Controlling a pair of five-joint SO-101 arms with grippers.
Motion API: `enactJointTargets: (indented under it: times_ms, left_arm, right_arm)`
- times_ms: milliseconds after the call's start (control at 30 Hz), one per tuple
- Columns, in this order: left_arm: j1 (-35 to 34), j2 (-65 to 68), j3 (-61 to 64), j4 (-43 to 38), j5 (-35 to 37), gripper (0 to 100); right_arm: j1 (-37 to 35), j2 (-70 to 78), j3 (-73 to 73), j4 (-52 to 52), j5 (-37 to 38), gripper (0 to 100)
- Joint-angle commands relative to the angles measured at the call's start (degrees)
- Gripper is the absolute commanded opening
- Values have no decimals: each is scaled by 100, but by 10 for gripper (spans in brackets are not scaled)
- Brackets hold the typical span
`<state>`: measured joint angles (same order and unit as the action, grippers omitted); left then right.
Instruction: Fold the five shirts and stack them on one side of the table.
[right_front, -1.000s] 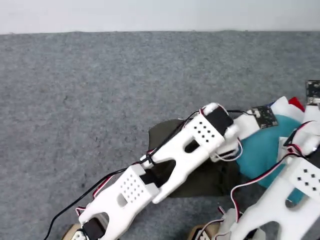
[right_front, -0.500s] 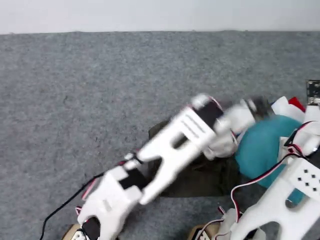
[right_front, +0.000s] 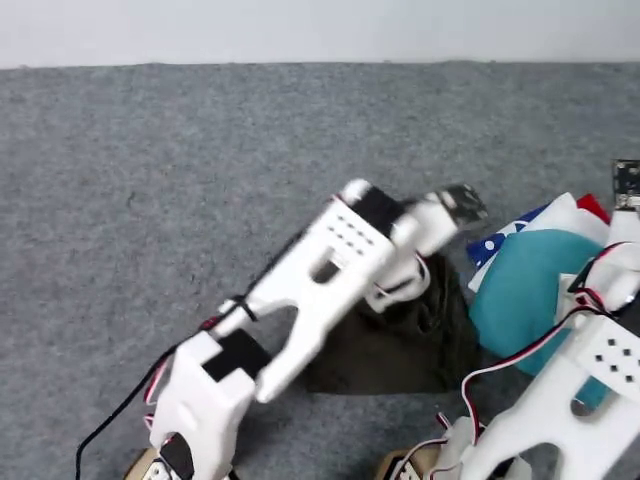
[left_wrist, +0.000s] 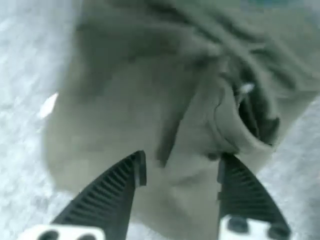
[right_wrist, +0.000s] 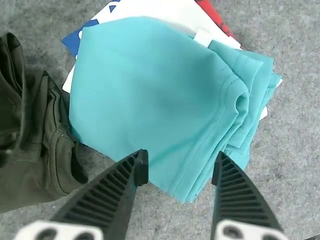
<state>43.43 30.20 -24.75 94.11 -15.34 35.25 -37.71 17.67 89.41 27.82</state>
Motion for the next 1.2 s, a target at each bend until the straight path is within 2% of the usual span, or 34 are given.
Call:
enactJointTargets:
  times_ms: [0,200,300,433,600,700,833,1000,1167]
  left_arm:
    - [545,237,13,-290,-53,235]
    - [1301,536,-734,53,-44,235]
    - [1380,598,-1270,334,-44,235]
    - [1152,466,-1921,659,-70,235]
    - [396,-105,-1974,651,-88,235]
    - [-141,-536,-1974,651,-88,235]
    - [-835,-1187,-1956,651,-88,235]
    - [-1477,-2084,-1402,651,-88,235]
    - [-1767,-2927,-813,642,-97,235]
  right_arm:
    - [4,-145,-185,48,26,215]
    - [22,-145,-185,48,26,215]
    - [31,-145,-185,57,26,215]
    - [31,-145,-185,57,26,215]
    - [-75,-136,-158,251,-114,217]
    - [-611,-136,-158,505,-554,217]
    - [-1798,-136,-167,919,-1081,217]
    - [-2941,-75,-62,954,-1196,218]
    - [-3477,-75,695,708,-1178,218]
